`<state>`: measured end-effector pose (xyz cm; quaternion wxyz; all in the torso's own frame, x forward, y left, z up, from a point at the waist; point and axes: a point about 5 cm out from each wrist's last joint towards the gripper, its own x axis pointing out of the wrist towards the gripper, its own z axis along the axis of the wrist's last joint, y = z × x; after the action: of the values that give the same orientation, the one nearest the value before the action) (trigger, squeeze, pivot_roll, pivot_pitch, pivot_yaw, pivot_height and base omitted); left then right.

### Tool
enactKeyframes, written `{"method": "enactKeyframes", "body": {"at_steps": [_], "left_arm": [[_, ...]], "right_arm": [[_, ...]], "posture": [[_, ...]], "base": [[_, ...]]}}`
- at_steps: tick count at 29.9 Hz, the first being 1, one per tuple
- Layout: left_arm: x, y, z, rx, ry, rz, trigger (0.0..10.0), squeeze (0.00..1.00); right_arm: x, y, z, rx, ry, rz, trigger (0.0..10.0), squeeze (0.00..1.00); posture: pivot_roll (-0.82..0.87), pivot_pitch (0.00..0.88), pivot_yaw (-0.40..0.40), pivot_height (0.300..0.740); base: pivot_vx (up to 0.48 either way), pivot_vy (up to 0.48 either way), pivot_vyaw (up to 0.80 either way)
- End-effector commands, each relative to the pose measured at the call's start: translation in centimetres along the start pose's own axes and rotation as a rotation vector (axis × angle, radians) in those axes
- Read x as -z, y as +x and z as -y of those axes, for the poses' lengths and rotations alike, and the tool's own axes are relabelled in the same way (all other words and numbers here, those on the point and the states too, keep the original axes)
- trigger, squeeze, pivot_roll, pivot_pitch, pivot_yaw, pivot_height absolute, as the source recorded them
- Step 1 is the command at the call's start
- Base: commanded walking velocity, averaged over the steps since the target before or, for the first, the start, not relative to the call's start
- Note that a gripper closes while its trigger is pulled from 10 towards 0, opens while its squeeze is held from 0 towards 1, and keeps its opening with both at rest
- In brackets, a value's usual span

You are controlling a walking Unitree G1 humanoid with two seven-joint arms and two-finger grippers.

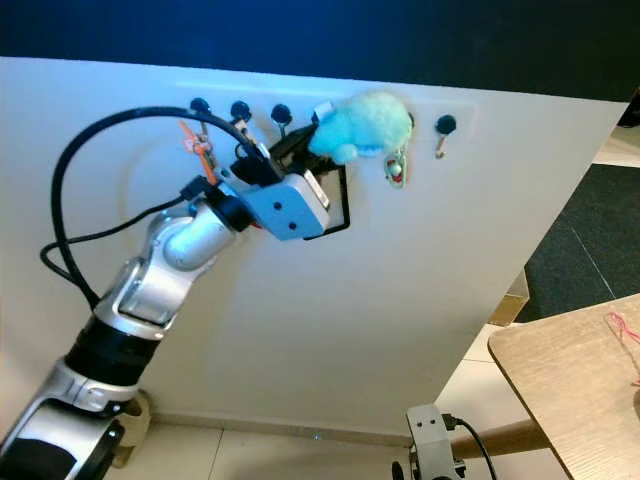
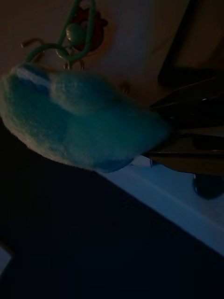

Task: Hang keys on a hook

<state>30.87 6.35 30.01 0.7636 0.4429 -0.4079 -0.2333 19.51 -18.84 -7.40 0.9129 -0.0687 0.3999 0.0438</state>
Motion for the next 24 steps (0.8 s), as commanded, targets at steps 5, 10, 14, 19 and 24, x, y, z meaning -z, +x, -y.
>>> {"method": "enactKeyframes", "body": {"at_steps": [5, 10, 14, 19, 24], "left_arm": [[-0.5, 0.4, 1.2, 0.018, -0.012, 0.017, 10.0, 0.0], [-0.2, 0.5, 1.6, 0.023, -0.007, 0.006, 10.0, 0.0], [0.0, 0.7, 1.8, 0.028, 0.0, 0.001, 10.0, 0.0], [-0.2, 0.9, 2.1, 0.035, 0.005, 0.01, 10.0, 0.0], [-0.4, 1.1, 2.2, 0.036, 0.012, 0.025, 10.0, 0.0]], "right_arm": [[0.7, -0.2, 0.0, 0.003, 0.001, -0.02, 10.0, 0.0], [0.8, -0.2, 0.1, 0.005, 0.002, -0.023, 10.0, 0.0], [0.8, -0.2, 0.2, 0.008, 0.002, -0.024, 10.0, 0.0], [0.8, -0.3, 0.2, 0.01, 0.002, -0.024, 10.0, 0.0], [0.8, -0.2, 0.2, 0.011, 0.0, -0.025, 10.0, 0.0]], "posture": [[0.05, 0.091, -0.017, 0.74], [0.05, 0.092, -0.016, 0.74], [0.04, 0.093, -0.015, 0.74], [0.04, 0.093, -0.015, 0.74], [0.04, 0.094, -0.015, 0.74]], "base": [[0.0, 0.0, 0.0], [0.0, 0.0, 0.0], [0.0, 0.0, 0.0], [0.0, 0.0, 0.0], [0.0, 0.0, 0.0]]}}
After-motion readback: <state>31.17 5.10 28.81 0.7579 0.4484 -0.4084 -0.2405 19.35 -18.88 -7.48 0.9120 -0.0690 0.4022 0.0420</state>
